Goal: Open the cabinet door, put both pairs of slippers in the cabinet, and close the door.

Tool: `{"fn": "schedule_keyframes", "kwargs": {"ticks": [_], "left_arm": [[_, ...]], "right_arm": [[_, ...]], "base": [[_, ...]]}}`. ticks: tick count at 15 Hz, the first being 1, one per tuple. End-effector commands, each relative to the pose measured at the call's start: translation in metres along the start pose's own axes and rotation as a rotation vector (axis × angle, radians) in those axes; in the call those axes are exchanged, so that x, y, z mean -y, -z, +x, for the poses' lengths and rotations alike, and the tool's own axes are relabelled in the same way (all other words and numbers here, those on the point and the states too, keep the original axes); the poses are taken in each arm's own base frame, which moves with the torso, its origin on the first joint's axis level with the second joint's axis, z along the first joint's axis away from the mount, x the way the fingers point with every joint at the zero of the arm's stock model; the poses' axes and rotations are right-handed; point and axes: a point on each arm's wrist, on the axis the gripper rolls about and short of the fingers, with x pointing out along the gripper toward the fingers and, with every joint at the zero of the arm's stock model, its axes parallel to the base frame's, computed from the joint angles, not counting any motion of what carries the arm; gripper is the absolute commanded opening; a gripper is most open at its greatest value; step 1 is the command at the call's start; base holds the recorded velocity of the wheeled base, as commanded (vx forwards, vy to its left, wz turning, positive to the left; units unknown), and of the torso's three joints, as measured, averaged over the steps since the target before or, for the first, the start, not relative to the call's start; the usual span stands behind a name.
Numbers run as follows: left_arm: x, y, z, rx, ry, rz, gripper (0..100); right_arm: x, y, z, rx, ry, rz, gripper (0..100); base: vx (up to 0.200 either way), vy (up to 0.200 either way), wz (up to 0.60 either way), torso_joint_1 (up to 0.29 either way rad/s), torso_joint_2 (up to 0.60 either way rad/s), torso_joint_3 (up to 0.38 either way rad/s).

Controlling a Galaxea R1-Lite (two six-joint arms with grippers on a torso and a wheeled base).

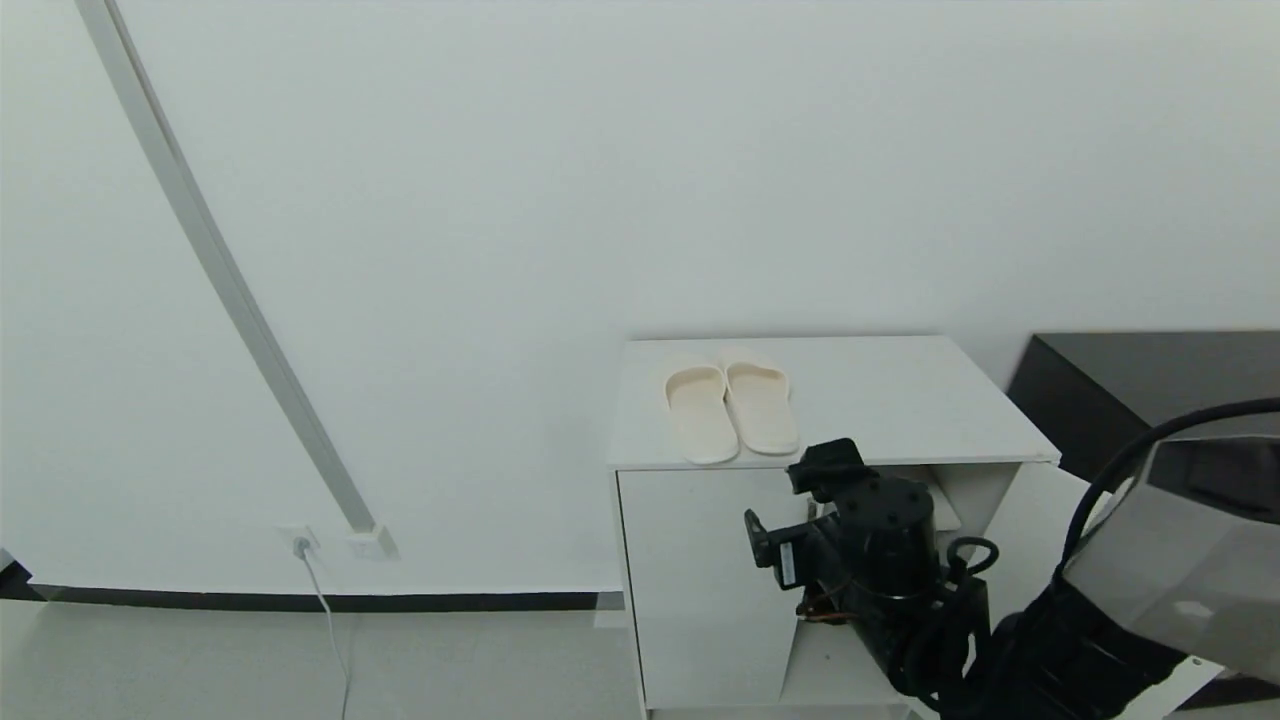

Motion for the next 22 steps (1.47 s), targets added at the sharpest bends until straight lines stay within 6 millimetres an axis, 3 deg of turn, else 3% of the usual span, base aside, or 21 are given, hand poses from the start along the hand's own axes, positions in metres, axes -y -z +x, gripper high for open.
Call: {"fn": "schedule_keyframes", "kwargs": {"ticks": [1, 3, 8, 17, 22], "left_arm": [[0.000, 0.000, 0.000, -0.001, 0.001, 0.000, 0], [0.000, 0.000, 0.000, -0.001, 0.003, 0.002, 0], [0.000, 0.000, 0.000, -0.003, 0.001, 0.000, 0], [0.000, 0.000, 0.000, -0.003, 0.003, -0.001, 0], [0.000, 0.000, 0.000, -0.003, 0.001, -0.003, 0]], "right_arm": [[-0.001, -0.055, -0.003, 0.069, -0.005, 0.107, 100], [-0.005, -0.061, 0.002, 0.056, -0.005, 0.147, 100], [-0.010, -0.047, 0.009, 0.019, -0.005, 0.138, 100], [-0.014, -0.037, 0.010, 0.005, -0.011, 0.129, 100], [-0.022, -0.004, 0.036, 0.007, -0.004, 0.122, 100]], "base": [[0.000, 0.000, 0.00, 0.032, -0.06, -0.022], [0.000, 0.000, 0.00, 0.000, 0.00, 0.000], [0.000, 0.000, 0.00, 0.000, 0.00, 0.000], [0.200, 0.000, 0.00, 0.001, 0.00, 0.001], [0.120, 0.000, 0.00, 0.003, 0.00, 0.001]]}}
